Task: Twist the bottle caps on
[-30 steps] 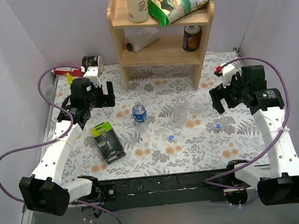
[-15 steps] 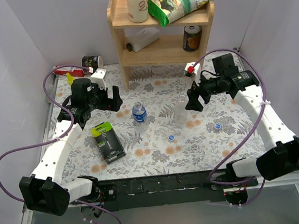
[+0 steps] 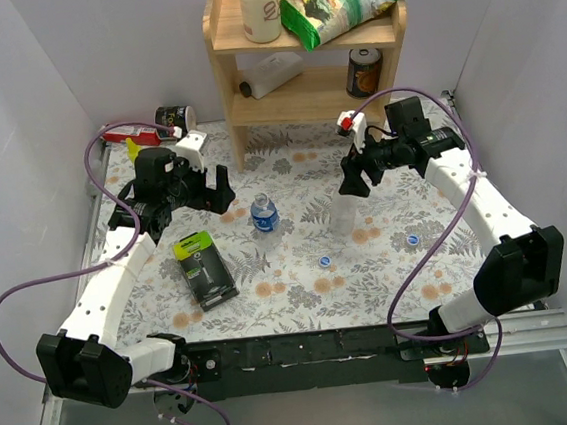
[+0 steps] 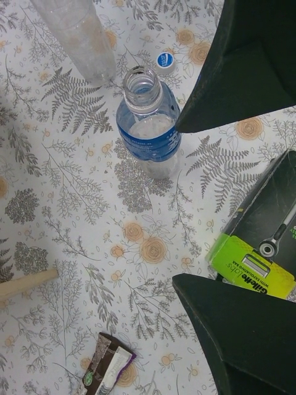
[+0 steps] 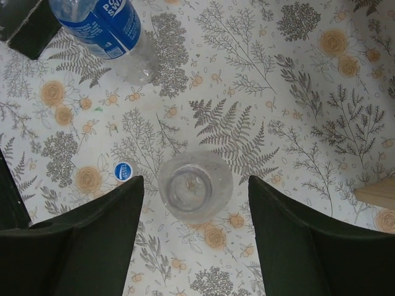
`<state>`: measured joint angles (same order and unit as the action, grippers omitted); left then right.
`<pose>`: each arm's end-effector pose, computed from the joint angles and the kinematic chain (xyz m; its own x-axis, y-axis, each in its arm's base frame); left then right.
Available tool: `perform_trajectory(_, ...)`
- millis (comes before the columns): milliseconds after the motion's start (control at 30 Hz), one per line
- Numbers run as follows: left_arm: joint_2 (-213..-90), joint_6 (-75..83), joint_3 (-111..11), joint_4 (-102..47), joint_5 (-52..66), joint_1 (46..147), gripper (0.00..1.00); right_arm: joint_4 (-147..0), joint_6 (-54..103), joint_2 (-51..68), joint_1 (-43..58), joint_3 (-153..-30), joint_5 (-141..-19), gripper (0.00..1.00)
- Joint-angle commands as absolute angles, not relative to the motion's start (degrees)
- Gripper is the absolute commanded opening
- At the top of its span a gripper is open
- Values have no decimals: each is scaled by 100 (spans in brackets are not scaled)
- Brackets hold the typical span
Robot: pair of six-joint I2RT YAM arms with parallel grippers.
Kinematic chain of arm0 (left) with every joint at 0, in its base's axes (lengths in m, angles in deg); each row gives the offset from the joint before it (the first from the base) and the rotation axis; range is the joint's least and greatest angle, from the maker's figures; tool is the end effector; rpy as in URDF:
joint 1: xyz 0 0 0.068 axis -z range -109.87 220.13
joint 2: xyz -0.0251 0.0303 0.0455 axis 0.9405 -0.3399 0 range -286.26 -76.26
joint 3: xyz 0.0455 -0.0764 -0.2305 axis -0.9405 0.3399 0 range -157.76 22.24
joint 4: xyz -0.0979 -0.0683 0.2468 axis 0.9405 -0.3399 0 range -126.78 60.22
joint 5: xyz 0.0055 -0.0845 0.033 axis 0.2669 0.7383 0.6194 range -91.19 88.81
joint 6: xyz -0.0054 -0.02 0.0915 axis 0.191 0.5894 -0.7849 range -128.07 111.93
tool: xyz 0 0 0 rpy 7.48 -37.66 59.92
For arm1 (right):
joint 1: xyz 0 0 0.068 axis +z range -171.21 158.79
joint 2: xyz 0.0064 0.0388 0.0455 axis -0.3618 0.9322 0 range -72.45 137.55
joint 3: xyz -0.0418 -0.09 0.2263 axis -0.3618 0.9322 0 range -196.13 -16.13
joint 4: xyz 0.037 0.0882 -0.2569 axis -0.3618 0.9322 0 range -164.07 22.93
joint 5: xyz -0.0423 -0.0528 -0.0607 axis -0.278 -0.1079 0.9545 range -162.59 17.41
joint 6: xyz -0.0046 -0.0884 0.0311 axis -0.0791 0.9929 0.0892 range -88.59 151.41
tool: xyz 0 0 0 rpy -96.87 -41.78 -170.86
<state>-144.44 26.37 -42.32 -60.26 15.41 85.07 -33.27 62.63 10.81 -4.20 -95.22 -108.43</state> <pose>0.3049 -0.1062 0.2904 -0.7158 -0.3699 -0.5923 0.0859 0.7951 -0.6004 0.3251 0.1513 0.2895 -0.2498 -0.5159 -0.8194 -0.8918 0.4522 -0.0128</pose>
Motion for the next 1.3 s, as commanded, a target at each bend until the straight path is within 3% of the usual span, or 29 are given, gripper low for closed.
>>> perform_trajectory(0,-14542,2472,-4596,-6115,1894,8463,98,-3821,6217,1192,-399,-9488,-10775,74)
perform_trajectory(300,-15000,2638,-5282,-6195,2825,8454,98,-4277,6288,1131,-337,-8899,-10652,56)
perform_trajectory(400,-15202,2700,-5414,-6151,3254,8472,98,-4453,6252,1017,-319,-8740,-10818,35)
perform_trajectory(433,-15246,2787,-5440,-6133,3352,8463,98,-4454,6235,973,-311,-8758,-10871,23)
perform_trajectory(567,-15474,2929,-5659,-5905,3827,8577,98,-4077,6051,780,-293,-9337,-11021,3)
perform_trajectory(733,-15588,2727,-5915,-5553,4248,9068,98,-2953,5638,648,-311,-10866,-11635,1)
perform_trajectory(933,-15720,1927,-5775,-5351,4303,10070,98,-2608,5242,683,-346,-12069,-12505,1)
perform_trajectory(1267,-16291,2085,-5800,-4323,4196,10827,98,-3003,4952,586,-416,-12160,-13359,1)
